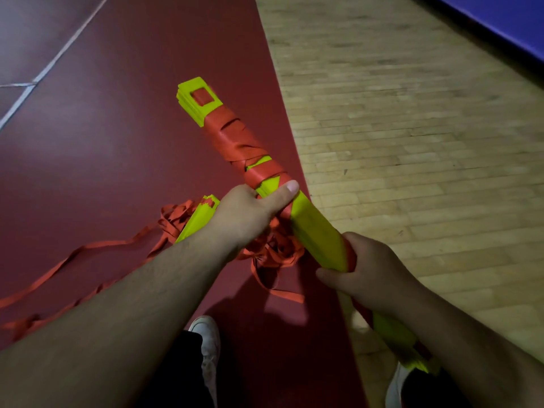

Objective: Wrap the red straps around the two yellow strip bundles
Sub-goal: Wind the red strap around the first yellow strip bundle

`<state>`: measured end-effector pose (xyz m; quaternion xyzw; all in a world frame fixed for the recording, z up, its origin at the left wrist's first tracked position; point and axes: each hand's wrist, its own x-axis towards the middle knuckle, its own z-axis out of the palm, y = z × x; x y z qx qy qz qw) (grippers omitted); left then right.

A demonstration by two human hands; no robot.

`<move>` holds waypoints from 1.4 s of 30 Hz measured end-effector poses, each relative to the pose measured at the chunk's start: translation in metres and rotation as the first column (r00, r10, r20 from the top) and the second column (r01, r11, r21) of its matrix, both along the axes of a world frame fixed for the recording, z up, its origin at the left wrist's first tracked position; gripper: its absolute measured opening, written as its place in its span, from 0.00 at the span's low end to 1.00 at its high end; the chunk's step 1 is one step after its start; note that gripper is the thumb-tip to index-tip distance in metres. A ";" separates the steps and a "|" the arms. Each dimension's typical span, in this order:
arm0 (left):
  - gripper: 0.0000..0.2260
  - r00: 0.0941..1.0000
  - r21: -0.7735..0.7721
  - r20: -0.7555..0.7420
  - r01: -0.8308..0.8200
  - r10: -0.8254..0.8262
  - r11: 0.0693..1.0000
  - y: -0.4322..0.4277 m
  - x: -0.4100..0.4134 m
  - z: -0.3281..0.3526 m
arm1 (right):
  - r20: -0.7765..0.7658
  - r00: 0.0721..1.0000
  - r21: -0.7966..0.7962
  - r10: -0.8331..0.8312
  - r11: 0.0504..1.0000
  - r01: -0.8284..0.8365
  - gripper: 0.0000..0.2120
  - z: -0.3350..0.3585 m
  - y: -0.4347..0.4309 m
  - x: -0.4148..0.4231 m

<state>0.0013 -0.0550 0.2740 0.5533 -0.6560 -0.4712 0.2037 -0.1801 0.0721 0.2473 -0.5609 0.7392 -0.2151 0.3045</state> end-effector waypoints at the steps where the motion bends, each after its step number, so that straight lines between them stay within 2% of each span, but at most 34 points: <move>1: 0.33 1.000 -0.032 0.012 0.009 -0.008 0.999 0.000 0.000 0.000 | -0.016 1.000 -0.015 -0.008 1.000 0.008 0.15 0.000 0.000 0.000; 4: 0.37 0.993 -0.109 0.086 0.087 -0.078 0.990 -0.001 -0.003 -0.001 | -0.090 0.994 -0.043 -0.057 0.998 0.054 0.15 -0.002 0.003 0.001; 10: 0.34 0.972 0.031 0.202 0.117 -0.121 0.993 0.007 -0.002 -0.003 | -0.346 0.934 -0.035 -0.090 0.996 0.083 0.19 -0.004 0.006 0.007; 15: 0.29 0.993 0.346 -0.070 -0.063 0.093 0.936 0.013 -0.008 0.002 | -0.486 0.873 -0.041 -0.040 0.999 0.023 0.21 -0.007 0.010 0.020; 19: 0.26 0.971 0.409 -0.115 -0.145 0.208 0.901 0.009 -0.008 -0.001 | -0.505 0.863 -0.063 0.015 0.997 -0.054 0.23 -0.005 0.010 0.023; 22: 0.22 0.966 0.375 -0.087 -0.194 0.243 0.906 0.008 -0.006 -0.003 | -0.396 0.917 -0.051 0.042 0.996 -0.068 0.25 -0.008 0.009 0.021; 25: 0.24 0.976 0.279 -0.060 -0.185 0.209 0.942 0.003 -0.003 -0.004 | -0.095 0.995 -0.045 0.022 0.999 -0.026 0.23 -0.008 0.003 0.011; 27: 0.24 0.983 0.231 -0.076 -0.144 0.165 0.962 0.001 -0.002 0.001 | 0.108 0.994 0.039 0.009 0.999 -0.014 0.21 -0.003 -0.001 0.000; 29: 0.24 0.987 0.208 -0.135 -0.060 0.090 0.976 -0.001 0.002 0.006 | 0.395 0.918 0.189 0.020 0.977 -0.102 0.21 0.002 -0.003 -0.010; 31: 0.24 0.978 0.190 -0.207 0.052 -0.011 0.980 -0.002 0.005 0.010 | 0.656 0.754 0.296 -0.028 0.929 -0.222 0.26 0.002 0.000 -0.016; 33: 0.24 0.958 0.169 -0.276 0.126 -0.076 0.977 -0.005 0.007 0.006 | 0.742 0.667 0.354 -0.068 0.885 -0.303 0.24 -0.002 0.006 -0.013; 36: 0.28 0.935 0.145 -0.334 0.171 -0.115 0.975 -0.007 0.007 0.002 | 0.879 0.474 0.283 -0.047 0.851 -0.441 0.21 -0.004 0.011 -0.004; 37: 0.29 0.933 0.133 -0.335 0.182 -0.129 0.974 -0.009 0.008 0.002 | 0.893 0.449 0.255 -0.027 0.853 -0.456 0.22 -0.002 0.011 -0.002; 39: 0.31 0.932 0.111 -0.326 0.205 -0.159 0.972 -0.012 0.011 0.003 | 0.873 0.487 0.213 0.007 0.893 -0.396 0.23 0.001 0.009 -0.005; 42: 0.36 0.932 0.102 -0.275 0.274 -0.237 0.956 -0.015 0.017 0.005 | 0.763 0.643 0.158 0.064 0.947 -0.281 0.25 0.002 0.006 -0.013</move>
